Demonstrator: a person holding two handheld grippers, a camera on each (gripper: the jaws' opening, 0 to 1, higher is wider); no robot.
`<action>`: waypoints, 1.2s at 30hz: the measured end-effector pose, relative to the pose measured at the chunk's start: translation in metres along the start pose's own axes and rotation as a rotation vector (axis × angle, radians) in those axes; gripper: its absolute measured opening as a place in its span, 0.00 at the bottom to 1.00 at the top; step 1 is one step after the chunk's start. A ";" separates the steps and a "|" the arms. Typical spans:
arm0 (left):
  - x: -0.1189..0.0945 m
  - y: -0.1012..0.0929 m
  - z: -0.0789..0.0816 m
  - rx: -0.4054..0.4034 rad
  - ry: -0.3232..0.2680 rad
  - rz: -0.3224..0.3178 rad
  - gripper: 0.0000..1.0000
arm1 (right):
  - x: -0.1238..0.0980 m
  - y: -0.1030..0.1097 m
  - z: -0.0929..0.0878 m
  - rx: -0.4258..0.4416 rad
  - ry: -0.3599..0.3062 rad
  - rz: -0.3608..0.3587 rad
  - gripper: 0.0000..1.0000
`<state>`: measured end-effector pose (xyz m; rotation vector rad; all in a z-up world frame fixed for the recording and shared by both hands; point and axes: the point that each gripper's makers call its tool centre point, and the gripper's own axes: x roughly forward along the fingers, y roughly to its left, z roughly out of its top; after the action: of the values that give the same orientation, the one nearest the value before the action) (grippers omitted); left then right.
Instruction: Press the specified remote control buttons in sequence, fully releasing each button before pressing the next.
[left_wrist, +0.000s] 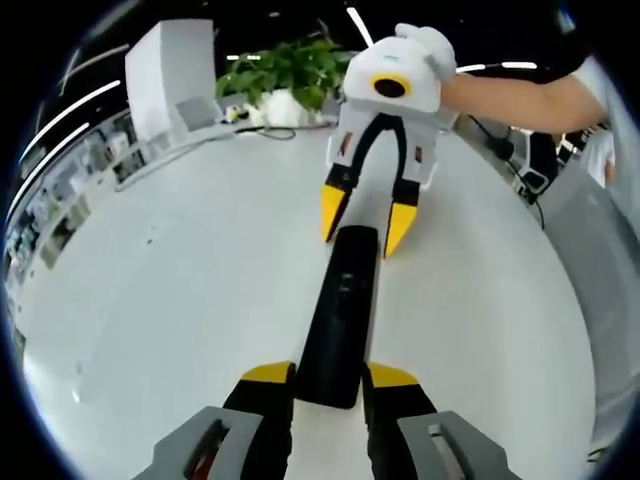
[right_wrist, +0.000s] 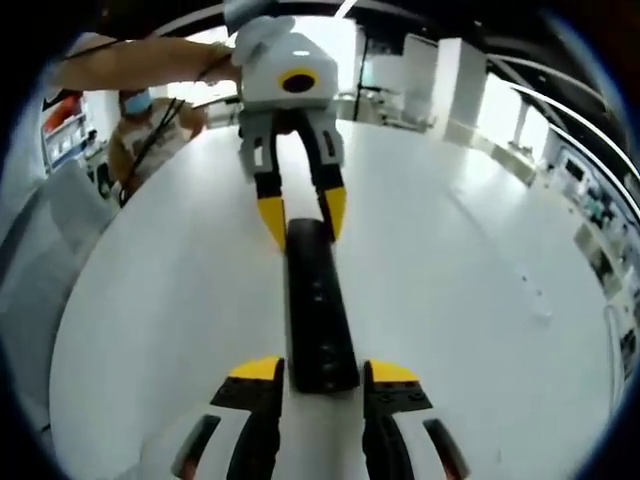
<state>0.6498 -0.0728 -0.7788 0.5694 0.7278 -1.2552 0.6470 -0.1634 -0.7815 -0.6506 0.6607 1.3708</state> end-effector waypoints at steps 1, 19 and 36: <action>0.000 0.000 0.000 0.000 -0.001 0.000 0.26 | 0.000 0.000 0.000 0.000 0.001 -0.001 0.29; -0.001 0.002 0.000 -0.028 -0.033 0.016 0.38 | 0.000 0.000 0.000 -0.015 0.004 0.000 0.29; -0.006 0.001 -0.005 -0.087 -0.045 0.024 0.41 | 0.001 0.002 0.000 0.020 0.015 -0.008 0.31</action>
<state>0.6490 -0.0654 -0.7771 0.4759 0.7325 -1.2041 0.6451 -0.1625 -0.7821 -0.6477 0.6820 1.3519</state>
